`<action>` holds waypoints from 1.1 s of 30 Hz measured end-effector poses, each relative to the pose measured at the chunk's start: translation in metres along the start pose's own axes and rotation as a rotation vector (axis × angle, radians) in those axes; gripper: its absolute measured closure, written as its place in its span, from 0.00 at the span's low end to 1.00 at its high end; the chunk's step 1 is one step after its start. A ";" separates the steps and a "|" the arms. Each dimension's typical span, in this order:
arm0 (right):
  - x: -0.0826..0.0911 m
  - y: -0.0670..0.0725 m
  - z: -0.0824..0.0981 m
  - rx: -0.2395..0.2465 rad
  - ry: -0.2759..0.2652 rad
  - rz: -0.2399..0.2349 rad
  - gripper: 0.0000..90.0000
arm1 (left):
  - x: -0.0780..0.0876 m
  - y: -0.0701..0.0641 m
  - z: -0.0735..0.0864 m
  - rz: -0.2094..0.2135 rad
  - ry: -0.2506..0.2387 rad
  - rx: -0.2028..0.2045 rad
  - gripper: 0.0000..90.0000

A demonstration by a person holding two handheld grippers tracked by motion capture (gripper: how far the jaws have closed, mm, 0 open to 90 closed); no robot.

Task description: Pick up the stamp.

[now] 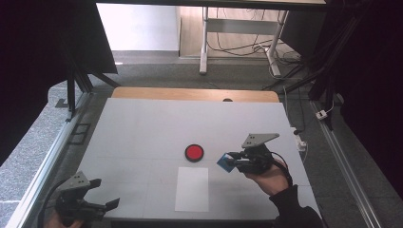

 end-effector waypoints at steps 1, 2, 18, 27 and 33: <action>-0.001 0.001 -0.001 0.001 0.002 -0.004 0.79 | 0.000 0.000 0.000 -0.002 0.002 -0.001 0.00; -0.002 0.003 -0.002 0.003 0.000 -0.007 0.79 | 0.000 0.000 0.000 -0.002 0.002 -0.002 0.00; -0.023 0.029 -0.021 0.035 -0.008 -0.077 0.79 | -0.001 -0.002 0.000 -0.004 0.011 -0.020 0.01; -0.031 0.041 -0.028 0.067 -0.010 -0.113 0.79 | -0.001 -0.002 0.000 0.003 0.005 -0.018 0.01; -0.036 0.049 -0.033 0.091 -0.009 -0.128 0.79 | -0.001 -0.002 0.000 0.004 0.008 -0.022 0.01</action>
Point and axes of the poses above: each handheld gripper's, and its own axes: x roughly backward along the jaws, z roughly out of its underside, y roughly to its left, the point moved 5 cm from there along -x, roughly forward along the jaws, and after that the axes turned 13 degrees about z, right-handed, at the moved point
